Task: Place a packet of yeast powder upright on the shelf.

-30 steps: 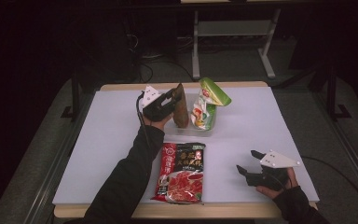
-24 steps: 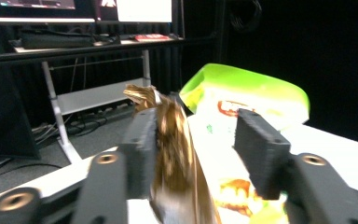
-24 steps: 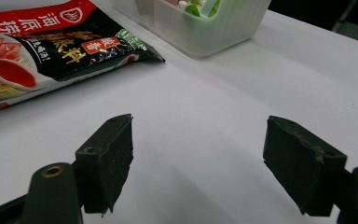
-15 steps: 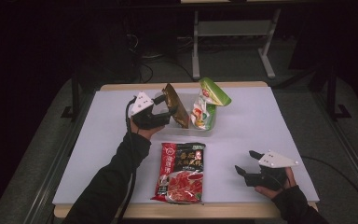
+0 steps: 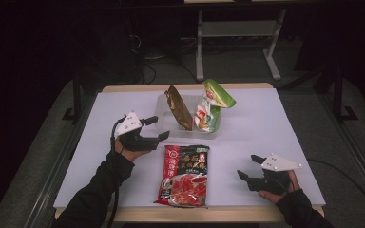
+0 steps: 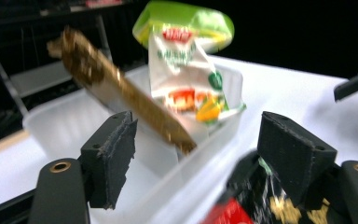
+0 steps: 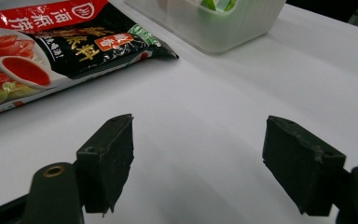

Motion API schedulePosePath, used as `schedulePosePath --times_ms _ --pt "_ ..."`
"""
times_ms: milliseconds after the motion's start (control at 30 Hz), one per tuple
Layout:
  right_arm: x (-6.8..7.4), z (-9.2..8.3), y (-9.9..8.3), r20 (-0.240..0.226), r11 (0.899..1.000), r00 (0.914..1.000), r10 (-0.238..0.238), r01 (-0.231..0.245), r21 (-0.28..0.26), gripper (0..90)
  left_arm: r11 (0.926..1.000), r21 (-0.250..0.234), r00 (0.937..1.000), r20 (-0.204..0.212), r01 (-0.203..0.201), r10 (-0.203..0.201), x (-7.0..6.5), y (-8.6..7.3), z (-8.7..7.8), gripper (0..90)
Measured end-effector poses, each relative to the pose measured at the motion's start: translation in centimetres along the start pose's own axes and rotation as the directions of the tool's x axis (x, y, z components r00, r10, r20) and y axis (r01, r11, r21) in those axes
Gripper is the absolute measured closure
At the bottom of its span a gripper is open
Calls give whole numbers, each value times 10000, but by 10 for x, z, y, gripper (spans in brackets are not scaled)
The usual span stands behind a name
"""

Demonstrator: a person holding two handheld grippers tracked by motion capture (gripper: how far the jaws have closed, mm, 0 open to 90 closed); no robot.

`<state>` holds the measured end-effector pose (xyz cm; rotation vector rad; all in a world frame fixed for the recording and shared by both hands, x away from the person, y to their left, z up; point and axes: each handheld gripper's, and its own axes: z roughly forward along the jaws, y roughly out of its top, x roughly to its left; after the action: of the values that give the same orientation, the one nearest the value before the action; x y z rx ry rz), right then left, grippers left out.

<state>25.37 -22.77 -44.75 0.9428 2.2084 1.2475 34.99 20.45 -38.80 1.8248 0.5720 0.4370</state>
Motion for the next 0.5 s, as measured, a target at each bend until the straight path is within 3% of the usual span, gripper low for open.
schedulePosePath --times_ms 167,233,333,400,467,500 --pt "0 -1 1 -244 9996 9993 272 -273 -22 257 9962 744 9966 654 452 -501 0 -15 -9 205" --pt "0 -2 2 -286 9993 9989 361 -362 -28 260 9924 970 9923 906 761 -849 -1 -21 -11 196" --pt "2 0 4 -470 9986 9975 525 -524 45 263 9820 1556 9851 1170 1075 -1263 -5 -33 -8 172" --pt "5 2 4 -727 9982 9956 585 -573 189 267 9724 2117 9835 1291 977 -1269 -9 -39 -5 172" --pt "9 5 6 -918 9983 9944 521 -495 300 281 9635 2455 9750 1643 1068 -1499 -11 -45 -1 159" --pt "11 6 7 -991 9984 9939 490 -459 336 285 9598 2578 9749 1590 1115 -1559 -11 -46 2 151"
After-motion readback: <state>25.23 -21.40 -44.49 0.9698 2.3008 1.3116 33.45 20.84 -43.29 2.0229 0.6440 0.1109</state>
